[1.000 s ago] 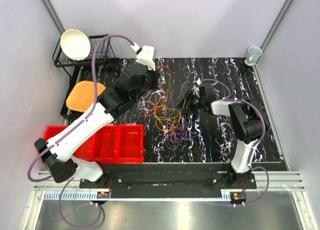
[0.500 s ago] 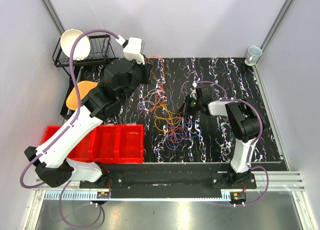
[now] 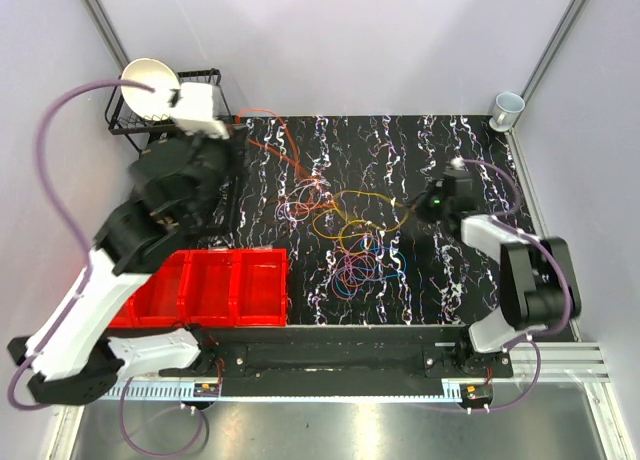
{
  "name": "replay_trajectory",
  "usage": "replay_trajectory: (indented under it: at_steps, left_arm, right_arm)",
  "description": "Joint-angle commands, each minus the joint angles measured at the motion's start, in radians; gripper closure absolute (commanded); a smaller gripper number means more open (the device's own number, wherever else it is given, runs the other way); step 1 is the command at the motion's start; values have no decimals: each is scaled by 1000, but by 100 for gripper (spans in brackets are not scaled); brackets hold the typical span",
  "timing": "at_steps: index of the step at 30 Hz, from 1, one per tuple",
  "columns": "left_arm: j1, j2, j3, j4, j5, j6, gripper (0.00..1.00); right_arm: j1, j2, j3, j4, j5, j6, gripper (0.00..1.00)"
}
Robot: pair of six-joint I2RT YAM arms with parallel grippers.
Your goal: Untangle the cables
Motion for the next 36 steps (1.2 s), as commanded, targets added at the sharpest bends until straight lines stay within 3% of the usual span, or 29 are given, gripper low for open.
replay_trajectory:
  at_steps: [1, 5, 12, 22, 28, 36]
  left_arm:
    - [9, -111, 19, 17, -107, 57, 94]
    - [9, -169, 0, 10, -162, 73, 94]
    - [9, -246, -26, -22, -191, 70, 94]
    - [9, -298, -15, -87, -118, -13, 97]
    - [9, -307, -18, -148, -58, -88, 100]
    - [9, -350, -159, -179, -41, -180, 100]
  right_arm:
    - [-73, -129, -74, 1, 188, 70, 100]
    - [-100, -188, -100, -45, 287, 99, 100]
    - [-113, -162, -87, -83, 315, 116, 100]
    - [-114, -36, -44, -54, 177, 119, 100]
    - [-114, -50, -48, -40, 169, 114, 100]
    - [-114, -31, -44, -29, 150, 114, 100]
